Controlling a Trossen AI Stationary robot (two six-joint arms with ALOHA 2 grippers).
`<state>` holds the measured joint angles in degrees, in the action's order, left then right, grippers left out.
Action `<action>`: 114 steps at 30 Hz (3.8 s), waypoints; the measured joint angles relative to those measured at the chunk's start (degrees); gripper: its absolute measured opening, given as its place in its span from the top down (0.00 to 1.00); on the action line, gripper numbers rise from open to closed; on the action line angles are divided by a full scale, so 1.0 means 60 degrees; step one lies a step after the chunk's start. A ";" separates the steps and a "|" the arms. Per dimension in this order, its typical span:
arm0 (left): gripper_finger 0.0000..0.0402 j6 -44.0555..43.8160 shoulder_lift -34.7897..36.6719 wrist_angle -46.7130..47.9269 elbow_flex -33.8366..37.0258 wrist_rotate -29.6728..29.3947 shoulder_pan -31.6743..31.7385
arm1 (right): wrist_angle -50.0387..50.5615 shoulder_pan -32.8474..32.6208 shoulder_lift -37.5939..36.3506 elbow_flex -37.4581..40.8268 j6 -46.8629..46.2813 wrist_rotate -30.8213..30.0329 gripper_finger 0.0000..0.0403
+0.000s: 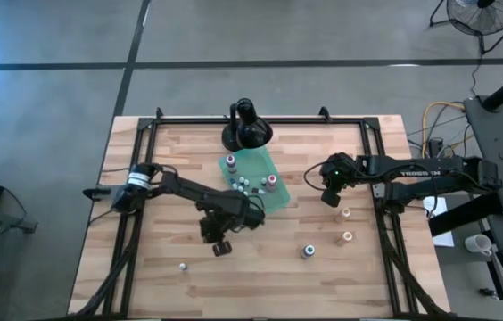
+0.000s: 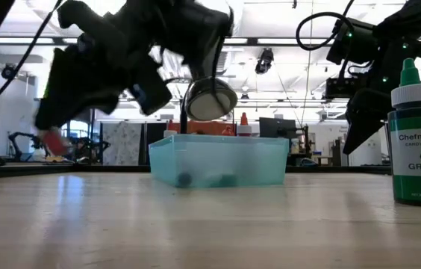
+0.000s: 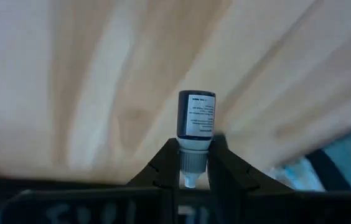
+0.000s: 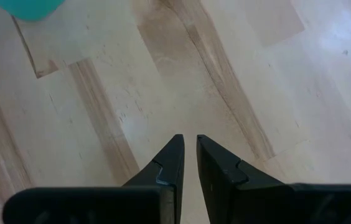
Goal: Pick & Place food coloring
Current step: Put the small pink food coloring bottle into the green bin
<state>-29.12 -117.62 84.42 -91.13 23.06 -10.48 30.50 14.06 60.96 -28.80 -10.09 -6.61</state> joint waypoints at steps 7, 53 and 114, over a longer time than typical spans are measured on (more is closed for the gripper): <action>0.90 0.0334 0.0000 0.0315 0.1457 0.1115 0.0258 | 0.0061 0.0000 -0.0001 0.0000 -0.0163 0.0000 0.91; 0.90 0.3482 0.4057 0.0580 0.5780 -0.2542 -0.1196 | 0.0070 -0.0004 0.0002 0.0015 -0.0335 -0.0046 0.91; 0.72 0.1748 0.0734 -0.1429 0.5523 0.1200 -0.0521 | 0.0073 0.0000 -0.0002 0.0222 -0.1042 -0.0157 0.91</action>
<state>-18.63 -113.22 75.84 -57.99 30.26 -13.61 30.94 14.06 60.95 -27.46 -16.34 -7.55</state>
